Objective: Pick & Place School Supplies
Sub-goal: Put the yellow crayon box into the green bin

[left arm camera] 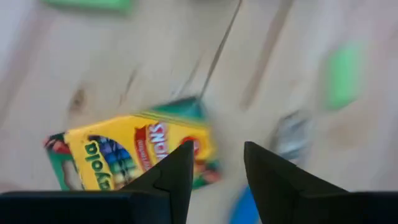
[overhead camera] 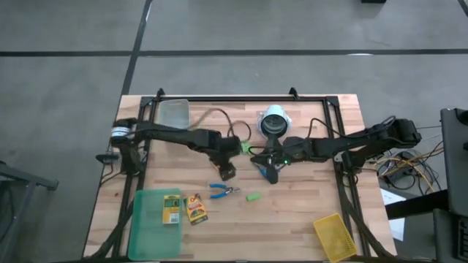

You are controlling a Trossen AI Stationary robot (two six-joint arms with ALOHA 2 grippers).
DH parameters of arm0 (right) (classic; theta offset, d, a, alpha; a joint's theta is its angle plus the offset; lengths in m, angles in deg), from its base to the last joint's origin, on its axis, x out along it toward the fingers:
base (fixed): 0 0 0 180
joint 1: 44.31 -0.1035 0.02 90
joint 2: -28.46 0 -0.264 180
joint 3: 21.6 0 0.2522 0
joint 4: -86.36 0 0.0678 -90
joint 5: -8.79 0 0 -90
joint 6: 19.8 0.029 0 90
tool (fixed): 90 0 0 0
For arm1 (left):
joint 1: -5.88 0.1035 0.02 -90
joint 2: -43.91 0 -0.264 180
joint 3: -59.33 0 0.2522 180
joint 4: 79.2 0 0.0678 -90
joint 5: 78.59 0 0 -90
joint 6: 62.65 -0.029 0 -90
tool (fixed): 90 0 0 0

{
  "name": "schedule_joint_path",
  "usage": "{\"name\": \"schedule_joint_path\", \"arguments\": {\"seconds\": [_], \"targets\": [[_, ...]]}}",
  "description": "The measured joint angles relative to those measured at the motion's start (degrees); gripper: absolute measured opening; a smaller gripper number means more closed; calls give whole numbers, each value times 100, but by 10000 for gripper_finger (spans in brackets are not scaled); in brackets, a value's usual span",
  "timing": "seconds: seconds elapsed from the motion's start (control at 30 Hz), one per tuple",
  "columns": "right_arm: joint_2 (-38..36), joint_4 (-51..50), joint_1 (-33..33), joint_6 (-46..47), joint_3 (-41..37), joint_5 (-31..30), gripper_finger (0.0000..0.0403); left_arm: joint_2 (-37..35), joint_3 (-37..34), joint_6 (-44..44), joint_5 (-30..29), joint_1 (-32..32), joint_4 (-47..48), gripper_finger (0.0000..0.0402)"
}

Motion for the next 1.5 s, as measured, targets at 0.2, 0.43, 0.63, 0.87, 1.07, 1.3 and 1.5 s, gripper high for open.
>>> {"name": "schedule_joint_path", "arguments": {"seconds": [0.2, 0.43, 0.63, 0.87, 1.07, 1.3, 1.5], "targets": [[195, 12, 265, -62, 4, 387, 8, -809, -107, 2308, -347, 32, 42, 147], [855, 711, 436, -293, 9, 718, 8, -1346, -587, 3792, -1044, -27, -259, 147], [1407, 1618, 443, -620, 55, 747, 8, -1412, -1558, 4507, -736, -98, -1455, 147], [2000, 2287, 696, -834, 56, 982, 8, -1652, -2828, 5597, -429, -137, -3105, 147], [2657, 2690, 982, -947, 59, 1413, 8, -2195, -3450, 6682, -491, -159, -3599, 147], [3217, 3539, 1109, -935, 111, 1733, 8, -2504, -3790, 7504, -671, -251, -3520, 147], [3538, 3419, 1107, -957, 482, 1803, 8, -2344, -3814, 7618, -670, -264, -3313, 147]]}}
